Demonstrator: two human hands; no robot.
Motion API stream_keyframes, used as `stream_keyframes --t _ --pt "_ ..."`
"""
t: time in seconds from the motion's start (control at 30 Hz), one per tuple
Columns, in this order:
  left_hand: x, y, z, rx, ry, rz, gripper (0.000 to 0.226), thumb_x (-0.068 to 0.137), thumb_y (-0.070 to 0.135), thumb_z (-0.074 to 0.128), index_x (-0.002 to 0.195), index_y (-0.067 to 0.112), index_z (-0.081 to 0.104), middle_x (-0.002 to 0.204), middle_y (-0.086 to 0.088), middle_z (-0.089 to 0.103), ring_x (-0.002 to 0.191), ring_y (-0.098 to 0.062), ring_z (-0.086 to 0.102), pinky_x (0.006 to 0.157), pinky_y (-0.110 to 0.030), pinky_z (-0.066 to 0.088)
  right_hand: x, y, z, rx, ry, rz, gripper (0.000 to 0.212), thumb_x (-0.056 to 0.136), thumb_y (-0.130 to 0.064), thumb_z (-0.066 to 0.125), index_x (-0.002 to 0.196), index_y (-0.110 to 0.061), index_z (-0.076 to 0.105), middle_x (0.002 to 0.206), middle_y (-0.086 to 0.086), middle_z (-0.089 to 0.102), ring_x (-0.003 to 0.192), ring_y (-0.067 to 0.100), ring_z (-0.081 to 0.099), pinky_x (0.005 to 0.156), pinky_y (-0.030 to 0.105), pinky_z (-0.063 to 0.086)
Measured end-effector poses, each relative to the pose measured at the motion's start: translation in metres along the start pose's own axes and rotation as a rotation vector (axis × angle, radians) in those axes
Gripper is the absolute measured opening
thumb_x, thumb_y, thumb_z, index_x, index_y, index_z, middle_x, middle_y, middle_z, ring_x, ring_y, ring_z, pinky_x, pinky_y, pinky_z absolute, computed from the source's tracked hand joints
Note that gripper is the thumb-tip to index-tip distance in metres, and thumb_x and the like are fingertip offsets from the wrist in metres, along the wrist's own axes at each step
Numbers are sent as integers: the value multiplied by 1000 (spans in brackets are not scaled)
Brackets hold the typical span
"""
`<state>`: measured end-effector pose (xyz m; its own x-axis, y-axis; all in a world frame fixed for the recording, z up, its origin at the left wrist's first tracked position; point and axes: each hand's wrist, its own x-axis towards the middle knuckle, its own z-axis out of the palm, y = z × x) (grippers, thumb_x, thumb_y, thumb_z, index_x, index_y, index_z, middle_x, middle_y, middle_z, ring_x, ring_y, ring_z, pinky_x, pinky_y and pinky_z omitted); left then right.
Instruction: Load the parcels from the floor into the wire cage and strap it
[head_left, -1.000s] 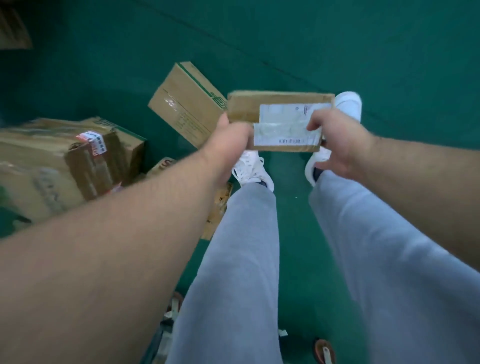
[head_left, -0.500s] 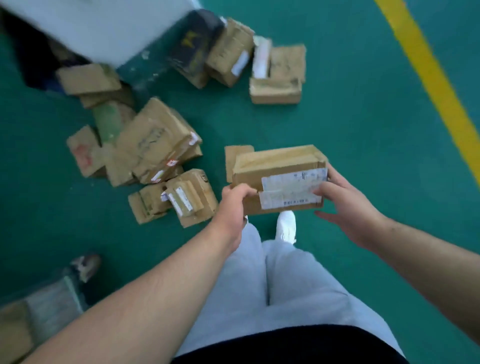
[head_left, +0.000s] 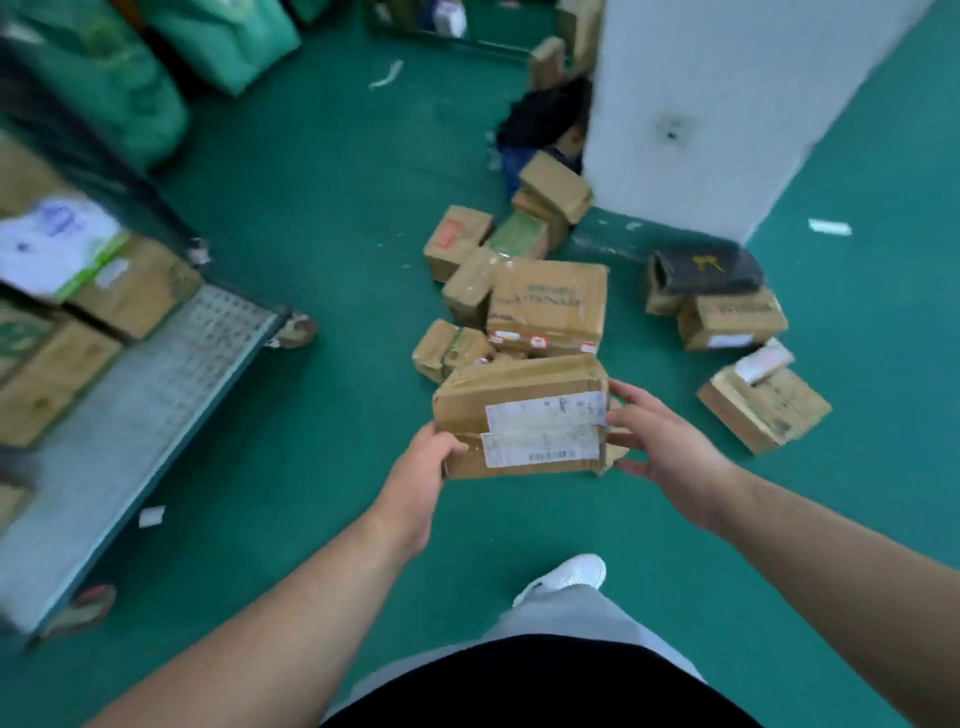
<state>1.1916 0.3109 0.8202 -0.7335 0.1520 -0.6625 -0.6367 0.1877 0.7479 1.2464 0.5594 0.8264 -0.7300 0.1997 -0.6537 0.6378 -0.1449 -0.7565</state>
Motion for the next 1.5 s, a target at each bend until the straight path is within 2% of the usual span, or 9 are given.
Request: stream_keyframes --t 0.2,0.37,0.5,0.63,0.83,1.13,1.23,1.33,1.5 --pt "-89 -78 -170 -202 198 -34 30 96 15 50 121 25 63 114 12 71 108 -7 59 102 -37 41 -50 31 208 -239 -115 -166 37 93 -35 61 128 -46 55 117 -23 71 106 5 67 93 36 52" --pt "-188 -139 -301 -429 489 -28 28 90 20 55 117 25 62 110 5 70 99 -11 58 92 -36 44 -112 76 359 -406 -303 -205 33 96 -32 64 125 -45 55 118 -19 71 102 6 69 89 35 52" --pt "-237 -169 -377 -567 703 -15 28 96 16 52 121 20 63 115 2 69 101 -10 58 86 -34 42 -142 87 450 -526 -470 -165 42 96 -35 62 134 -48 50 122 -19 69 109 6 63 92 37 46" --pt "-257 -181 -418 -682 798 0 27 99 19 48 118 23 67 110 5 70 97 -10 59 76 -30 39 -151 73 518 -599 -542 -215 42 95 -33 61 133 -48 52 119 -17 68 108 5 61 91 34 45" --pt "-232 -161 -466 -693 850 33 32 99 12 48 99 27 76 80 24 74 90 -6 59 75 -29 39 -113 39 594 -665 -597 -259 49 95 -34 64 143 -38 53 115 -13 69 101 5 65 77 26 47" --pt "-142 -92 -556 -658 899 -16 33 98 18 52 113 34 77 108 16 76 108 -8 66 87 -30 49 -7 -33 696 -728 -724 -247 41 97 -30 64 138 -31 56 105 -14 68 93 0 63 70 18 43" --pt "-118 -61 -586 -666 925 -20 33 97 19 54 117 37 74 110 19 76 109 -6 66 92 -30 49 20 -64 737 -759 -764 -258 35 97 -28 63 131 -35 59 107 -15 70 94 1 66 70 18 45" --pt "-100 -40 -621 -701 948 -15 35 96 19 56 119 40 72 108 22 75 110 -5 65 92 -30 49 41 -87 783 -788 -811 -271 47 98 -32 63 143 -38 52 117 -13 68 97 0 65 68 18 46" --pt "-76 -25 -700 -735 1010 -19 33 95 16 59 113 40 71 99 24 75 107 -5 65 101 -34 50 63 -110 866 -809 -906 -294 55 100 -37 62 150 -41 40 111 -26 61 91 -4 63 65 17 47"
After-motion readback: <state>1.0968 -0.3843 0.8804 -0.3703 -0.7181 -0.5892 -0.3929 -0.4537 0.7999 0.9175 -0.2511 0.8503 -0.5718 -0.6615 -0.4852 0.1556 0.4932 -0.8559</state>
